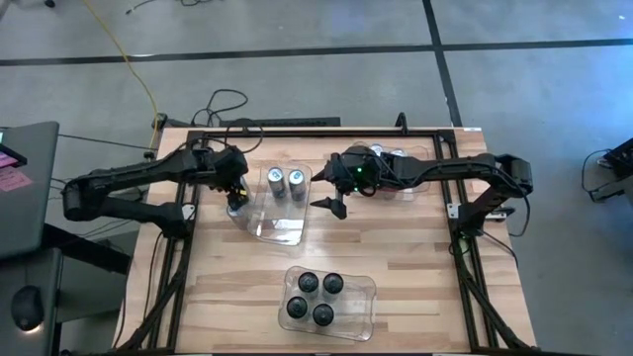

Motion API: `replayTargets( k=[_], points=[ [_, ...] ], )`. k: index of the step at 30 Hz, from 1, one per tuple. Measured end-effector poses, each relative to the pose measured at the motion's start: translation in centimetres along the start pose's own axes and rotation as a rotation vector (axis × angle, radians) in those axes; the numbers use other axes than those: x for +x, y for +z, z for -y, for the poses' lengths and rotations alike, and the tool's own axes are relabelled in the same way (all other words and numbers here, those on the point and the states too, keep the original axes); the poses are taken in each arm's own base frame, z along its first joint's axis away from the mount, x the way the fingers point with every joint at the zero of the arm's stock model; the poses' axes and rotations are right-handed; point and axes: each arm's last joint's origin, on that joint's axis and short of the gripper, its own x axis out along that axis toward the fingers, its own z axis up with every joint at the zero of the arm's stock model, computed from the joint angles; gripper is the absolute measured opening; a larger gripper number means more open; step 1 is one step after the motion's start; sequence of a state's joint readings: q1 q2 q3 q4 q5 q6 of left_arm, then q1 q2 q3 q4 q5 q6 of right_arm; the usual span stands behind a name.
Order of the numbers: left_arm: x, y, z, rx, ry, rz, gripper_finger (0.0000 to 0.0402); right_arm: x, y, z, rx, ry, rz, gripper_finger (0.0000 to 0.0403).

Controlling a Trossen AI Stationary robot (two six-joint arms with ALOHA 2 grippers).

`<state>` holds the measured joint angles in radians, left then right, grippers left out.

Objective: Sort soda cans
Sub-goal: Put the blue soda can in the top left transparent bin

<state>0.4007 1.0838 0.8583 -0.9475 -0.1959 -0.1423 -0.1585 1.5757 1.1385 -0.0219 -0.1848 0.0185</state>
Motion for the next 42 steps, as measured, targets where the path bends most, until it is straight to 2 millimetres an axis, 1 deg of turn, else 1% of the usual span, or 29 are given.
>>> replayTargets(
  k=[5,9,14,17,18,22,28,31,33,36,42],
  points=[
    [-3.0,1.0,-0.5,-0.025,-0.005,0.045,0.0229,0.0,0.0,0.0,0.0,0.0,-0.001,0.0386],
    [-6.1,2.3,-0.6,-0.047,-0.023,0.098,0.0229,0.0,0.0,0.0,0.0,0.0,-0.001,0.0378],
    [-9.4,3.6,0.0,-0.015,-0.074,0.181,0.0229,0.0,0.0,0.0,0.001,0.0,-0.003,0.037],
    [-10.5,4.3,0.7,-0.005,-0.107,0.227,0.0229,0.0,-0.1,0.0,0.003,-0.001,-0.012,0.0368],
    [-10.6,4.4,1.0,0.001,-0.114,0.232,0.0229,0.0,-0.2,0.0,0.003,-0.001,-0.015,0.0368],
    [-9.7,5.1,2.8,-0.003,-0.146,0.205,0.0229,0.0,-0.2,0.1,0.006,-0.007,-0.022,0.0368],
    [-6.9,6.1,5.8,0.024,-0.146,0.094,0.0229,-0.1,-0.3,0.9,0.027,-0.054,-0.029,0.0368],
    [-5.7,6.6,6.9,0.028,-0.138,0.066,0.0229,-0.2,-0.3,1.0,0.029,-0.061,-0.031,0.0367],
    [-4.9,6.9,7.5,0.027,-0.124,0.044,0.0229,-0.2,-0.4,1.0,0.031,-0.061,-0.042,0.0367],
    [-3.9,7.0,8.1,0.027,-0.055,0.029,0.0229,-0.2,-0.6,1.0,0.034,-0.06,-0.062,0.0367],
    [-2.7,7.1,9.1,0.045,0.036,0.06,0.0229,-0.2,-0.7,1.0,0.035,-0.061,-0.072,0.0367]
  ],
)
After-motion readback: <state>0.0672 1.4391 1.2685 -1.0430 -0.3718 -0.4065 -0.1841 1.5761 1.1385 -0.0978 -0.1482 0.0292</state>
